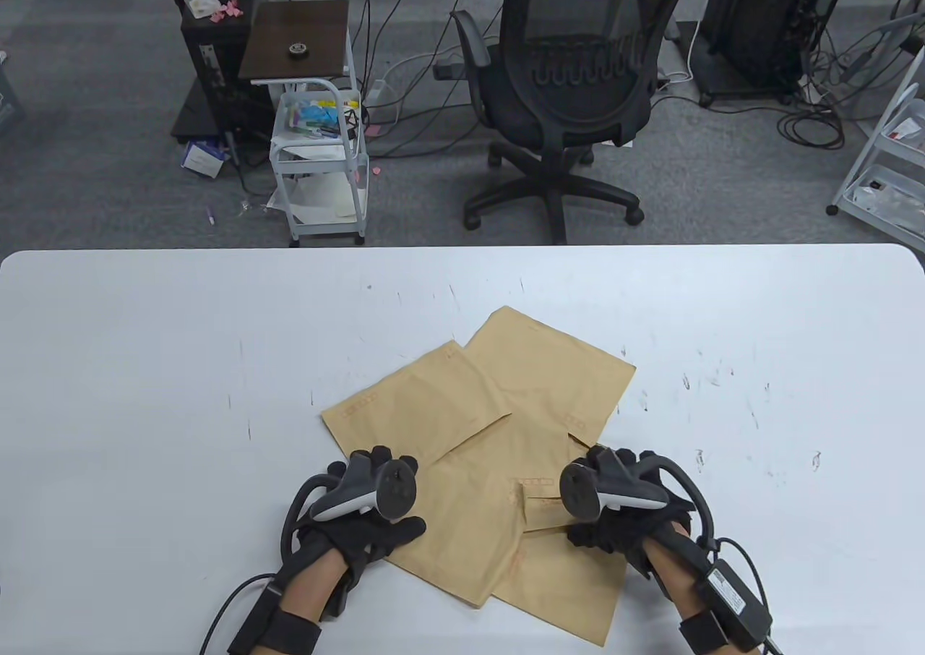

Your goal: Push scattered envelopes inward from both sides into a neat stack

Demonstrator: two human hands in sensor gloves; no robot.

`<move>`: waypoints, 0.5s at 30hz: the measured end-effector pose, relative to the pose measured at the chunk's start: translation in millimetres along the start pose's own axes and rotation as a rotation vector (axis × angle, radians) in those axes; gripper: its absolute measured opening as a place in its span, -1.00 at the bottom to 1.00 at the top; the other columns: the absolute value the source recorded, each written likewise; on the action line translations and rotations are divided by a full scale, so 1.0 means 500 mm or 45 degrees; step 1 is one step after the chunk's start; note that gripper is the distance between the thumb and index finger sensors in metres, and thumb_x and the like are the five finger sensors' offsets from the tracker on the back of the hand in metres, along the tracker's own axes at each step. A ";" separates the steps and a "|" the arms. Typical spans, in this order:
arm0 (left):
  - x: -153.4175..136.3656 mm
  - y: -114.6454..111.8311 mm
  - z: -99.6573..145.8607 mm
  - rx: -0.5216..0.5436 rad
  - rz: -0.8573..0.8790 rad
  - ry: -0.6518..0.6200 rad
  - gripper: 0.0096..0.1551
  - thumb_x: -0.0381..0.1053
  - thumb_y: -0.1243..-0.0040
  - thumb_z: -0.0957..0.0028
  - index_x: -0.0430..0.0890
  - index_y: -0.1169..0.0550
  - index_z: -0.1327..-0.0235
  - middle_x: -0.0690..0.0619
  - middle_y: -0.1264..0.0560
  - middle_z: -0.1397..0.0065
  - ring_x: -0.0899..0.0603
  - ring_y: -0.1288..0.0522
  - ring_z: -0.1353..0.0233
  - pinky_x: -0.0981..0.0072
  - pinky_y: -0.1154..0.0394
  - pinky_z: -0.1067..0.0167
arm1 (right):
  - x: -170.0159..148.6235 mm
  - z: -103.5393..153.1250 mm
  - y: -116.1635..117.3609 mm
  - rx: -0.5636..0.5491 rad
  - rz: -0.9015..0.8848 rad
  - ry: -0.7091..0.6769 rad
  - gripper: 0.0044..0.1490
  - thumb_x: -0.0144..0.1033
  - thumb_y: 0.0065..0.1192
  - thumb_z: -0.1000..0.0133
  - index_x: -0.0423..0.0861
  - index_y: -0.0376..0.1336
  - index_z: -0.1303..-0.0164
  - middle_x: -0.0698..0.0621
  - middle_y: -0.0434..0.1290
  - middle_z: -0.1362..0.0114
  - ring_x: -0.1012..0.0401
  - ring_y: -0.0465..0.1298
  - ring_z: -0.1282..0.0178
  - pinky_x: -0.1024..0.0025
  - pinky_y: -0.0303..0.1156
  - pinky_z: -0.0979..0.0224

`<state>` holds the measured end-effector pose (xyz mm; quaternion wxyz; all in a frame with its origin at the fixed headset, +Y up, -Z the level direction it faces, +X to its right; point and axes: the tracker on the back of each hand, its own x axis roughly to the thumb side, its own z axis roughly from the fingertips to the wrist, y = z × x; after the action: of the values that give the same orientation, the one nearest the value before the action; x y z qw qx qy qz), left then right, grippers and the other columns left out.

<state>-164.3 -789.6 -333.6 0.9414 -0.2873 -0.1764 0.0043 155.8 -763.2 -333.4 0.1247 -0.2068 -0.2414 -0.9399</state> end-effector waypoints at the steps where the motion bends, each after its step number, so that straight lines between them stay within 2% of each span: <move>1: -0.005 0.004 0.004 -0.001 0.023 -0.007 0.00 0.35 0.24 -0.02 0.06 0.31 -0.56 -0.23 0.40 -0.65 -0.47 0.32 -0.64 -0.50 0.25 -0.49 | -0.004 0.004 -0.005 -0.014 -0.019 -0.007 0.21 0.21 -0.03 0.00 -0.19 -0.37 -0.63 -0.32 -0.25 -0.75 -0.41 -0.08 -0.64 -0.53 -0.16 -0.48; 3: -0.022 0.012 0.013 -0.036 0.095 -0.009 -0.06 0.23 0.17 -0.08 0.12 0.30 -0.55 -0.17 0.45 -0.64 -0.43 0.37 -0.64 -0.49 0.26 -0.50 | -0.027 0.027 -0.020 -0.071 -0.136 -0.022 0.14 0.07 0.15 -0.03 -0.15 -0.23 -0.65 -0.29 -0.16 -0.77 -0.40 -0.04 -0.64 -0.55 -0.15 -0.47; 5: -0.033 0.001 0.007 -0.103 0.098 0.000 -0.08 0.15 0.10 -0.10 0.20 0.28 -0.53 -0.12 0.46 -0.64 -0.40 0.41 -0.64 -0.48 0.27 -0.51 | -0.037 0.037 -0.006 -0.086 -0.142 -0.019 0.13 0.03 0.23 -0.01 -0.14 -0.18 -0.65 -0.31 -0.13 -0.76 -0.42 -0.01 -0.63 -0.56 -0.14 -0.46; 7: -0.030 -0.013 -0.004 -0.174 0.032 0.012 -0.07 0.18 0.17 -0.07 0.20 0.38 -0.45 -0.09 0.52 -0.59 -0.37 0.49 -0.60 -0.47 0.32 -0.49 | -0.024 0.027 0.019 0.010 -0.052 -0.018 0.17 0.09 0.23 0.00 -0.16 -0.19 -0.66 -0.32 -0.14 -0.77 -0.42 -0.02 -0.63 -0.57 -0.14 -0.45; 8: -0.026 -0.013 -0.004 -0.164 0.024 0.010 -0.06 0.22 0.22 -0.07 0.21 0.42 -0.43 -0.08 0.55 -0.58 -0.36 0.51 -0.59 -0.48 0.34 -0.49 | -0.014 0.020 0.028 0.060 -0.003 -0.011 0.24 0.11 0.18 0.01 -0.21 -0.30 -0.63 -0.35 -0.26 -0.75 -0.44 -0.07 -0.62 -0.57 -0.17 -0.45; 9: -0.017 -0.013 -0.005 -0.103 0.037 0.000 -0.05 0.23 0.20 -0.06 0.20 0.41 -0.45 -0.10 0.52 -0.60 -0.37 0.48 -0.60 -0.47 0.32 -0.49 | 0.004 0.017 0.028 0.034 0.059 0.026 0.24 0.15 0.01 0.02 -0.24 -0.39 -0.60 -0.38 -0.30 -0.72 -0.45 -0.09 -0.60 -0.55 -0.18 -0.47; 11: -0.003 -0.016 -0.008 -0.067 0.026 0.000 -0.04 0.28 0.21 -0.05 0.16 0.38 -0.47 -0.14 0.49 -0.61 -0.41 0.44 -0.61 -0.46 0.29 -0.50 | 0.027 0.012 0.021 -0.011 0.085 0.028 0.25 0.20 -0.03 0.00 -0.31 -0.33 -0.63 -0.43 -0.21 -0.72 -0.45 -0.02 -0.60 -0.59 -0.19 -0.45; 12: 0.007 -0.018 -0.009 -0.051 -0.001 0.012 -0.03 0.29 0.24 -0.04 0.13 0.41 -0.46 -0.17 0.50 -0.60 -0.43 0.43 -0.60 -0.45 0.28 -0.51 | 0.047 0.008 0.020 -0.004 0.120 0.056 0.25 0.23 -0.09 -0.01 -0.33 -0.33 -0.63 -0.45 -0.21 -0.72 -0.45 -0.01 -0.60 -0.59 -0.21 -0.45; 15: 0.023 -0.014 -0.008 0.014 -0.066 0.039 -0.02 0.31 0.27 -0.02 0.06 0.37 -0.49 -0.26 0.43 -0.62 -0.50 0.34 -0.60 -0.44 0.20 -0.53 | 0.091 0.002 0.018 -0.097 0.268 0.131 0.24 0.23 -0.31 0.04 -0.44 -0.24 -0.61 -0.52 -0.07 -0.68 -0.40 0.10 -0.58 -0.57 -0.16 -0.48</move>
<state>-152.8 -796.4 -328.8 0.9454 -0.2774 -0.1695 -0.0234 118.9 -776.6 -308.5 0.2270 -0.1871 -0.1759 -0.9394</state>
